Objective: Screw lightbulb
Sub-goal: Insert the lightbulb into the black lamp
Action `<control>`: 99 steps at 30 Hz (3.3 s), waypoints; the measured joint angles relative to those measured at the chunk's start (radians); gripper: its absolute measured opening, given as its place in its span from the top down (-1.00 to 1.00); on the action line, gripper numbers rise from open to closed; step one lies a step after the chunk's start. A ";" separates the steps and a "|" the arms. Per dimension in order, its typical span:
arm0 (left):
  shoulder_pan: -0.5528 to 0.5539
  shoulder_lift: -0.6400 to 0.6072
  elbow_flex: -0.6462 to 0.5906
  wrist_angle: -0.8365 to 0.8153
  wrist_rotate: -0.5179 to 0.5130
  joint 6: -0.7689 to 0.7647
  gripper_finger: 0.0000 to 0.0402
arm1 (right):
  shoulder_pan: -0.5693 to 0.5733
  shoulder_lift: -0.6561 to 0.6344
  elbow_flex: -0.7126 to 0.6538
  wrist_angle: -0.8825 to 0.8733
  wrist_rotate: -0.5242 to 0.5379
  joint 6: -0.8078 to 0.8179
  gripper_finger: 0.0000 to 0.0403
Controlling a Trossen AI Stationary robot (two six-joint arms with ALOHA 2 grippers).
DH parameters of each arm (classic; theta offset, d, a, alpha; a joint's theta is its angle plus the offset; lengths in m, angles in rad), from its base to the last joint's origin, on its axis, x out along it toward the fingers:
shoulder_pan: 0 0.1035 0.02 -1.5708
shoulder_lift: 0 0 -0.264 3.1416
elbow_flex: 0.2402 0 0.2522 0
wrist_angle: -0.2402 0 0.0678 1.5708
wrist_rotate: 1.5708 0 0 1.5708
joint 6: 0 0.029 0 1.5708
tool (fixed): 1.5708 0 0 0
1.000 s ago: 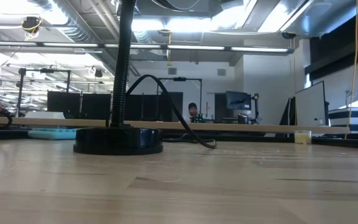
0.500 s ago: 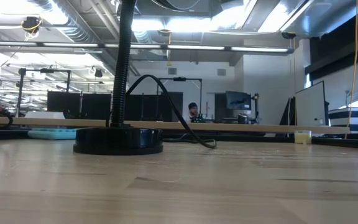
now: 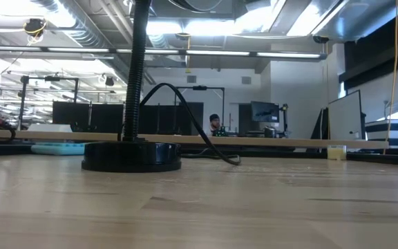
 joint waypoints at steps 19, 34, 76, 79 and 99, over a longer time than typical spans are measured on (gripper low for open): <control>-0.024 -0.021 -0.030 0.050 0.085 0.183 -0.22 | -0.007 0.069 -0.001 0.247 0.088 -0.300 -0.32; 0.002 -0.305 -0.598 0.585 0.232 0.179 -0.22 | -0.005 0.070 -0.042 0.343 0.026 -0.350 -0.32; -0.012 -0.433 -0.829 0.965 0.269 -0.077 -0.22 | -0.117 0.153 -0.349 1.531 -0.336 -0.991 -0.32; -0.008 -0.433 -0.829 0.972 0.238 -0.161 -0.30 | -0.133 0.153 -0.349 1.526 -0.377 -1.008 -0.32; -0.073 -0.442 -0.581 0.596 0.007 -0.461 -0.65 | -0.150 0.152 -0.348 1.471 -0.355 -1.062 -0.32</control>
